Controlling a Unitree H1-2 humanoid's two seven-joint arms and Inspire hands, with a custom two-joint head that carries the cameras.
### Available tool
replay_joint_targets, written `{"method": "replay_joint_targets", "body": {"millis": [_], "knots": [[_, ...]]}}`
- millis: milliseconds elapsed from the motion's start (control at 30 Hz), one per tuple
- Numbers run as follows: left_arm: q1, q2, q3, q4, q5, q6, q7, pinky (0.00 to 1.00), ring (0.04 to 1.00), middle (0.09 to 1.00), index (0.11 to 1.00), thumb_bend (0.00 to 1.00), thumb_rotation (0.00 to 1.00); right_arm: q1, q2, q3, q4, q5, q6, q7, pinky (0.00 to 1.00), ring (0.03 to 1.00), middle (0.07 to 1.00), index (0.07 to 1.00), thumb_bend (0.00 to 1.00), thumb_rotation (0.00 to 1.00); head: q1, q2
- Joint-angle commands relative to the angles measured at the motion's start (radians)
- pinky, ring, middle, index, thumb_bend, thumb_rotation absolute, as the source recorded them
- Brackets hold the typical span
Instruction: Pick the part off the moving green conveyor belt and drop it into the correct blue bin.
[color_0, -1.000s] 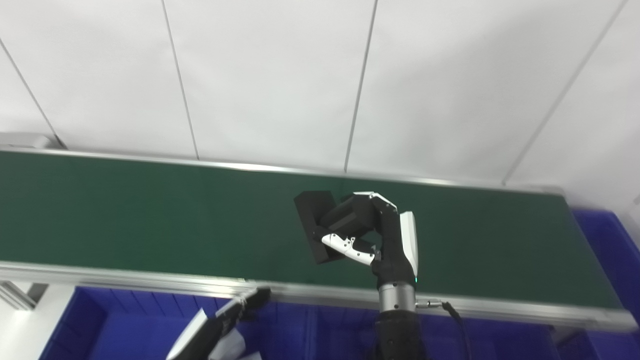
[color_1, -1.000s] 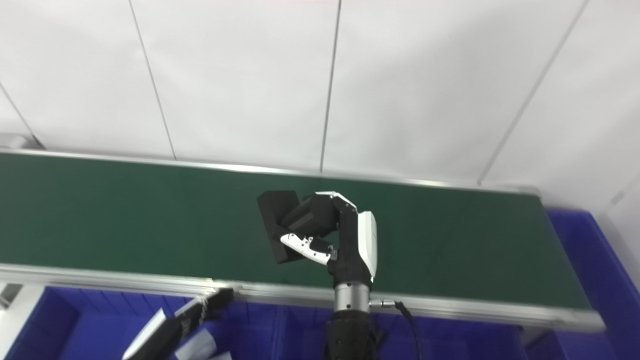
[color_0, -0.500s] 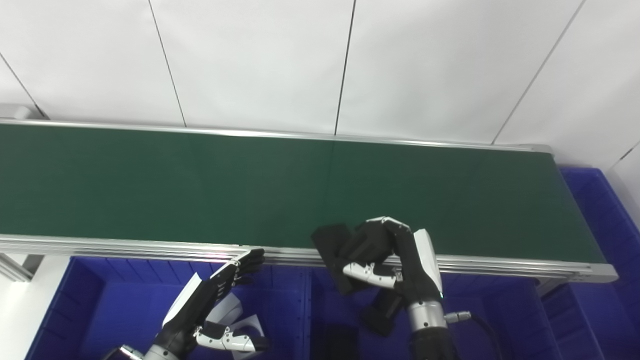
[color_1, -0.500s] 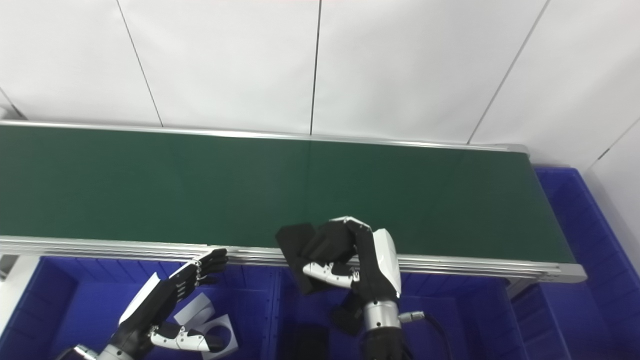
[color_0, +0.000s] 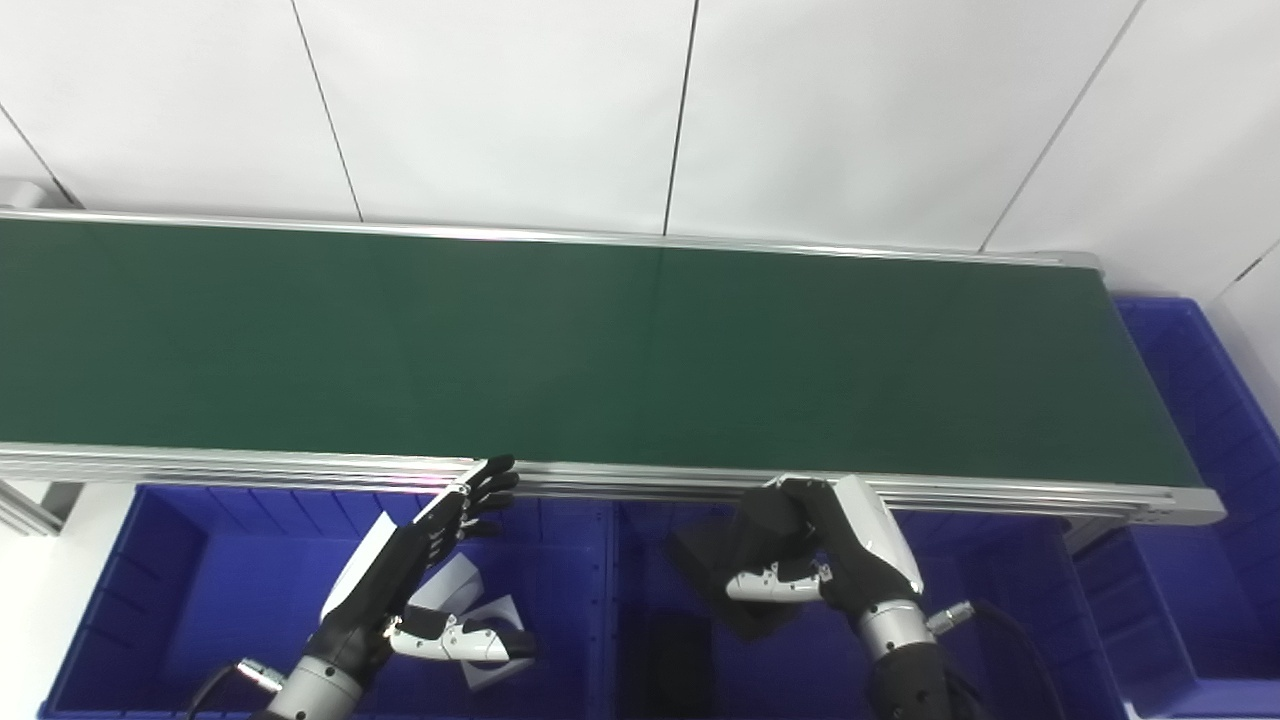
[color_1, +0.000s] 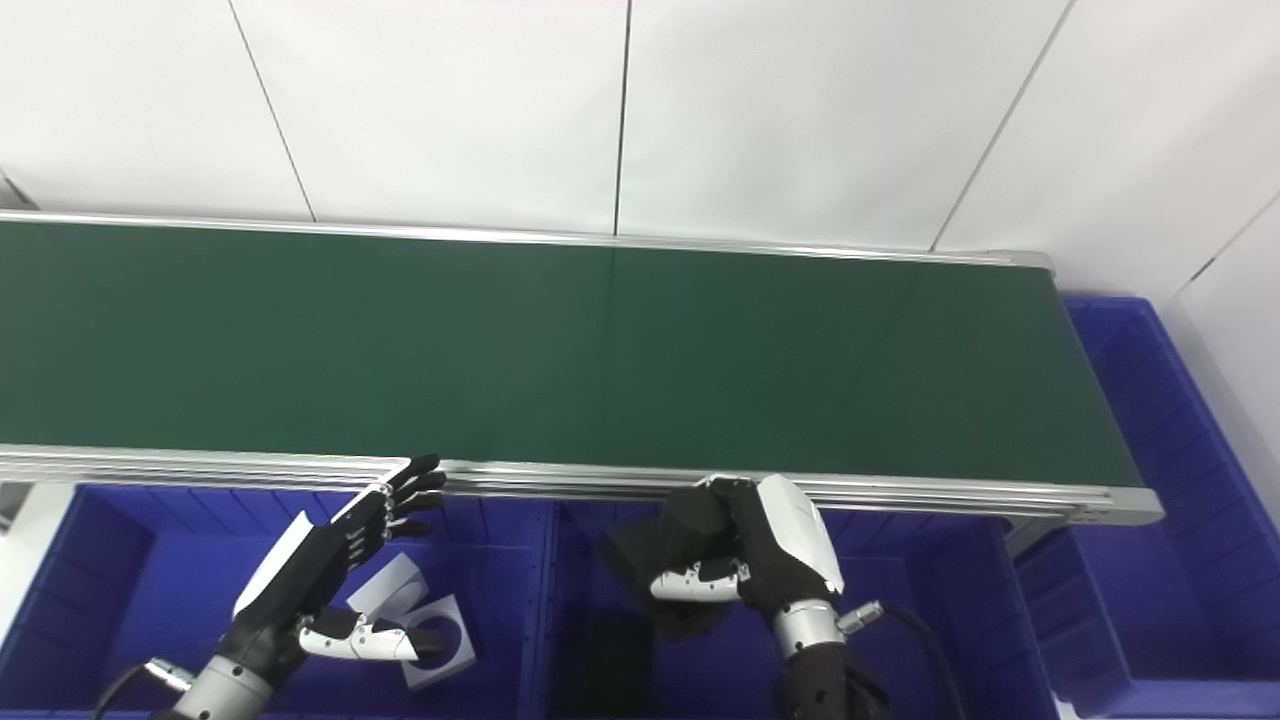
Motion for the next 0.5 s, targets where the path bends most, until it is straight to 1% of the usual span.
{"method": "replay_joint_targets", "body": {"millis": [0, 33, 67, 133, 233, 267, 300, 367, 400, 433, 467], "knots": [[-0.012, 0.003, 0.007, -0.044, -0.003, -0.002, 0.006, 0.78, 0.860, 0.900, 0.924, 0.94, 0.27, -0.020, 0.010, -0.006, -0.034, -0.082, -0.003, 0.035, 0.31, 0.370, 0.470, 0.568, 0.50, 0.00, -0.004, 0.003], [-0.013, 0.004, 0.007, -0.044, -0.005, -0.001, 0.005, 0.78, 0.860, 0.900, 0.924, 0.94, 0.27, -0.022, 0.018, -0.010, -0.028, -0.124, -0.003, 0.055, 0.31, 0.369, 0.467, 0.567, 0.50, 0.00, -0.006, 0.004], [-0.014, 0.004, 0.007, -0.044, -0.006, 0.000, 0.004, 0.78, 0.863, 0.901, 0.924, 0.94, 0.27, -0.024, 0.025, -0.015, -0.024, -0.155, -0.003, 0.071, 0.29, 0.395, 0.499, 0.516, 0.51, 0.00, -0.008, 0.004], [-0.016, 0.004, 0.008, -0.043, -0.008, 0.003, 0.004, 0.78, 0.863, 0.900, 0.923, 0.94, 0.27, -0.029, 0.044, -0.027, -0.011, -0.211, -0.003, 0.117, 0.27, 0.404, 0.511, 0.499, 0.51, 0.00, -0.010, 0.004], [-0.016, 0.006, 0.009, -0.050, -0.010, 0.013, 0.001, 0.78, 0.864, 0.900, 0.924, 0.94, 0.27, -0.039, 0.063, -0.038, 0.001, -0.249, -0.003, 0.189, 0.25, 0.408, 0.516, 0.495, 0.52, 0.00, -0.011, 0.006], [-0.015, 0.006, 0.009, -0.053, -0.011, 0.017, 0.001, 0.79, 0.867, 0.901, 0.926, 0.94, 0.26, -0.041, 0.067, -0.038, 0.003, -0.260, -0.003, 0.208, 0.35, 0.495, 0.502, 0.647, 0.54, 0.00, -0.011, 0.006], [-0.014, 0.007, 0.009, -0.056, -0.014, 0.022, 0.000, 0.79, 0.868, 0.901, 0.926, 0.94, 0.26, -0.041, 0.077, -0.040, 0.003, -0.283, -0.003, 0.235, 0.39, 0.525, 0.498, 0.699, 0.55, 0.00, -0.013, 0.008], [-0.014, 0.008, 0.010, -0.059, -0.018, 0.026, -0.002, 0.79, 0.872, 0.901, 0.928, 0.94, 0.26, -0.041, 0.089, -0.041, 0.003, -0.317, -0.003, 0.267, 0.63, 0.755, 0.801, 0.806, 0.72, 0.13, -0.016, 0.009], [-0.015, 0.010, 0.009, -0.061, -0.017, 0.028, -0.003, 0.79, 0.872, 0.901, 0.928, 0.94, 0.26, -0.038, 0.082, -0.024, 0.000, -0.333, -0.004, 0.267, 0.63, 0.755, 0.801, 0.806, 0.72, 0.13, -0.020, 0.010], [-0.015, 0.012, 0.009, -0.061, -0.015, 0.029, -0.004, 0.79, 0.869, 0.902, 0.927, 0.94, 0.26, -0.036, 0.077, -0.011, -0.002, -0.342, -0.005, 0.265, 0.75, 0.841, 0.857, 0.845, 0.78, 0.18, -0.020, 0.010], [-0.015, 0.014, 0.009, -0.063, -0.014, 0.031, -0.005, 0.79, 0.869, 0.903, 0.927, 0.94, 0.26, -0.031, 0.074, -0.002, -0.003, -0.345, -0.008, 0.254, 0.79, 0.870, 0.876, 0.858, 0.80, 0.19, -0.023, 0.011]]}}
